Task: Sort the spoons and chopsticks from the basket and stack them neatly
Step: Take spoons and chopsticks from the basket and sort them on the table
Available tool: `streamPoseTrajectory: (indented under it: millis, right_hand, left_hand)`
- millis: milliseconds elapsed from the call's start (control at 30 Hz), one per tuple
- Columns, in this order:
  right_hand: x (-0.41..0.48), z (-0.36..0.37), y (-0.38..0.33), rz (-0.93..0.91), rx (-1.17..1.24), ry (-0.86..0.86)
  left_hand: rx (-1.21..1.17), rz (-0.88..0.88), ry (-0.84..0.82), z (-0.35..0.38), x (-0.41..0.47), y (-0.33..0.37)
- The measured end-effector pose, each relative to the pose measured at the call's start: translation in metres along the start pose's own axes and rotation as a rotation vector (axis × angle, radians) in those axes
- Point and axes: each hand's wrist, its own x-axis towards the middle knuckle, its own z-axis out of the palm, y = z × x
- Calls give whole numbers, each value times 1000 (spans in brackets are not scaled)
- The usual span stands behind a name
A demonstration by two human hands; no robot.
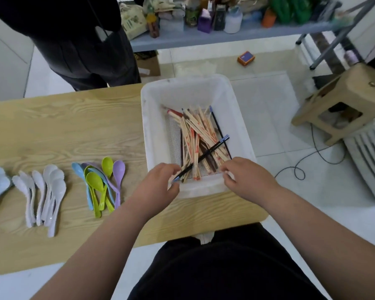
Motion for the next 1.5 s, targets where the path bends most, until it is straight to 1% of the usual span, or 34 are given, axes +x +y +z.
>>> streamPoseTrajectory:
  millis: [67, 167, 267, 367, 467, 533, 633, 667, 733, 833, 900, 967, 1033, 1100, 1167, 1233, 1333, 1500]
  right_hand:
    - [10, 3, 7, -105, -120, -3]
    - [26, 4, 24, -303, -332, -81]
    - [34, -3, 36, -361, -377, -229]
    - [34, -4, 44, -419, -392, -252]
    - [35, -3, 48, -464, -401, -280]
    - [36, -2, 50, -464, -366, -263]
    - [39, 6, 59, -509, -302, -100]
    - [42, 9, 64, -530, -292, -49]
    - [51, 10, 70, -554, -282, -2]
    - [66, 3, 77, -546, -300, 29]
    - [72, -1, 79, -515, -343, -6]
    - [74, 2, 80, -516, -367, -25]
    - [74, 5, 82, -539, -354, -4]
    - [73, 7, 84, -562, -312, 29]
    - [71, 8, 87, -570, -281, 45]
    - [66, 11, 90, -569, -253, 62]
    - [55, 17, 98, -549, -243, 92]
    - [42, 17, 118, -539, -269, 93]
  left_hand:
    - [128, -21, -92, 9, 16, 0]
    - [209, -102, -186, 21, 33, 5]
    - [245, -241, -231, 25, 43, 12]
    - [232, -353, -247, 23, 52, 18]
    - [102, -476, -182, 9, 50, 27]
    - [-75, -528, -111, 0, 41, 38]
    - [-464, -621, 31, -3, 38, 55]
    - [-541, -638, 71, 0, 43, 59]
    - [-583, -646, 108, 10, 61, 63]
    - [-557, -647, 99, 29, 94, 66]
    - [-443, -627, 75, 41, 113, 63]
    - [-346, -627, 98, 48, 128, 56]
    - [-272, -673, 148, 51, 143, 50]
    - [-216, -753, 141, 55, 160, 46]
    - [-218, -836, 117, 60, 179, 48]
    - [-225, -873, 105, 66, 195, 55]
    - [-213, -863, 111, 81, 214, 73]
    - [-276, -820, 100, 106, 231, 86]
